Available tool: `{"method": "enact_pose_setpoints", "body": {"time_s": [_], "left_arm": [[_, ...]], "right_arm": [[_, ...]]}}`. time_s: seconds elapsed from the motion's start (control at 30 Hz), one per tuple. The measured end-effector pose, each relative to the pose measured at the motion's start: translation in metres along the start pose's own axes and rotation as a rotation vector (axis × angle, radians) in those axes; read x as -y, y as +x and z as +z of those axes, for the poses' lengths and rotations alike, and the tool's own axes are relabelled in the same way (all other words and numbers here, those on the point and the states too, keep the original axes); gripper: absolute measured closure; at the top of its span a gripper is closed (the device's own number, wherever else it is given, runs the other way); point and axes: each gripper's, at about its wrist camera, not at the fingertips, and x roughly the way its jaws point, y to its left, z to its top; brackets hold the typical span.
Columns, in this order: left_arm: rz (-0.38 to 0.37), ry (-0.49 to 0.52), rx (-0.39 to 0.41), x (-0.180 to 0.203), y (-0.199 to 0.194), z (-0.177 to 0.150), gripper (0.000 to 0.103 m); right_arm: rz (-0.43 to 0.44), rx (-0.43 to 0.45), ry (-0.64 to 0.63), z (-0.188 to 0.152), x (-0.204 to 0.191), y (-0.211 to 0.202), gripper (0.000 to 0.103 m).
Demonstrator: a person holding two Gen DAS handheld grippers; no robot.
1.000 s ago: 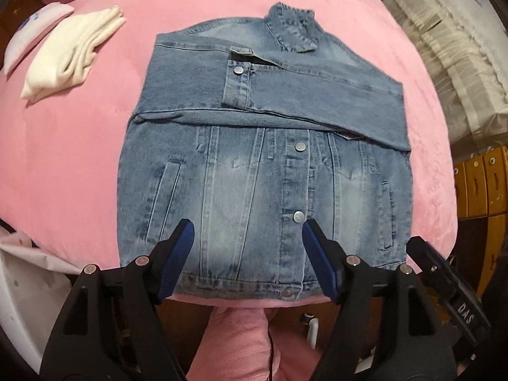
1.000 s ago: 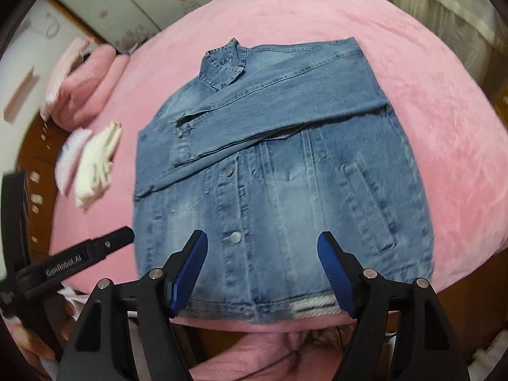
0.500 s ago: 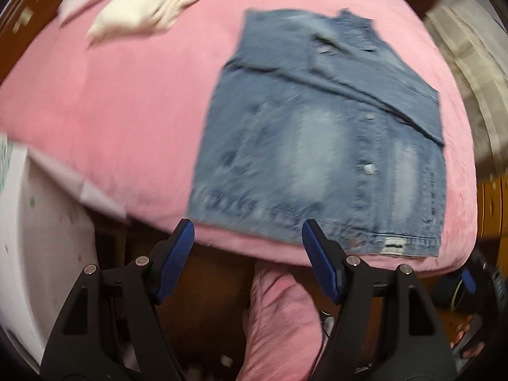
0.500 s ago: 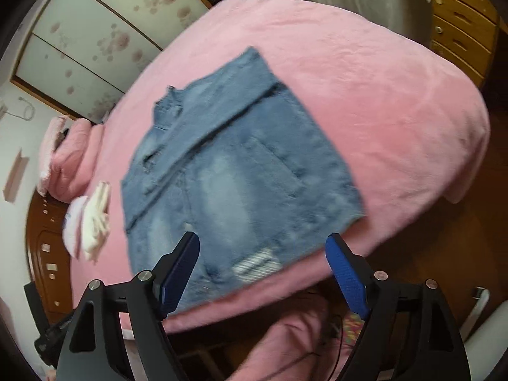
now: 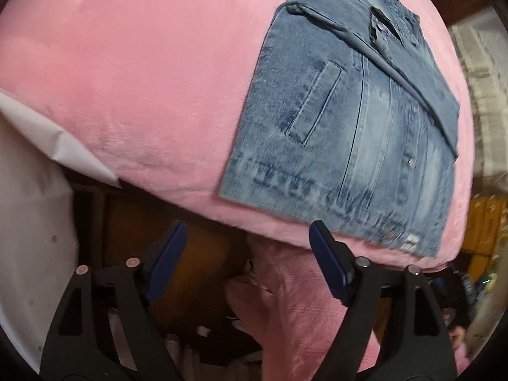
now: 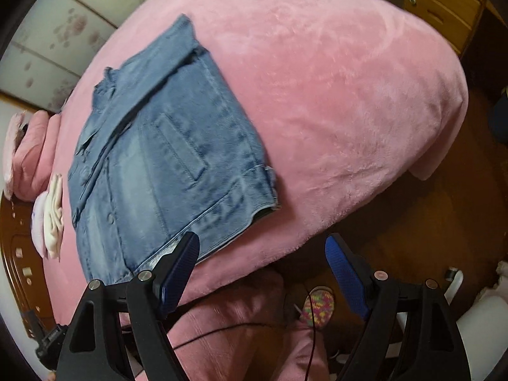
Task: Fold large clothes
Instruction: 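Move both open grippers to the jacket hem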
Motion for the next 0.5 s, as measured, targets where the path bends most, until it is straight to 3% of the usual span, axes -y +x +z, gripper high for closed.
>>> {"method": "enact_pose_setpoints", "body": {"time_s": [0.17, 0.37, 0.5], "left_arm": [[-0.085, -0.114, -0.105, -0.013, 0.033, 0.033, 0.021], [0.016, -0.079, -0.182, -0.019, 0.070, 0.059, 0.021], [0.013, -0.081, -0.242, -0.024, 0.094, 0.070, 0.021]], "right_arm": [[0.018, -0.050, 0.137, 0.018, 0.019, 0.029, 0.020], [0.024, -0.085, 0.305, 0.029, 0.039, 0.060, 0.021], [0.053, -0.054, 0.342, 0.034, 0.039, 0.069, 0.022]]}}
